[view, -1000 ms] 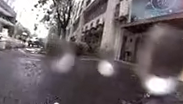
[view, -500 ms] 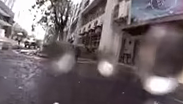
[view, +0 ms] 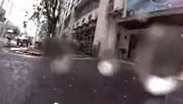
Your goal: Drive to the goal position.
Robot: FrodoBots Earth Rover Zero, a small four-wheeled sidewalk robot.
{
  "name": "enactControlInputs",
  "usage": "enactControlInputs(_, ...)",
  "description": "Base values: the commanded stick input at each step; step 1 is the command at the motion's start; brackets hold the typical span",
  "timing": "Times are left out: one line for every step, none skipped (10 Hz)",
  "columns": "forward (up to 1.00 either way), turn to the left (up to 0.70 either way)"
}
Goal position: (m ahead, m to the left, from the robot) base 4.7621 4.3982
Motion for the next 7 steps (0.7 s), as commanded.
enactControlInputs(0.7, -0.14)
enactControlInputs(0.7, -0.14)
enactControlInputs(0.7, -0.14)
enactControlInputs(0.7, -0.14)
enactControlInputs(0.7, -0.09)
enactControlInputs(0.7, -0.03)
enactControlInputs(0.7, 0.0)
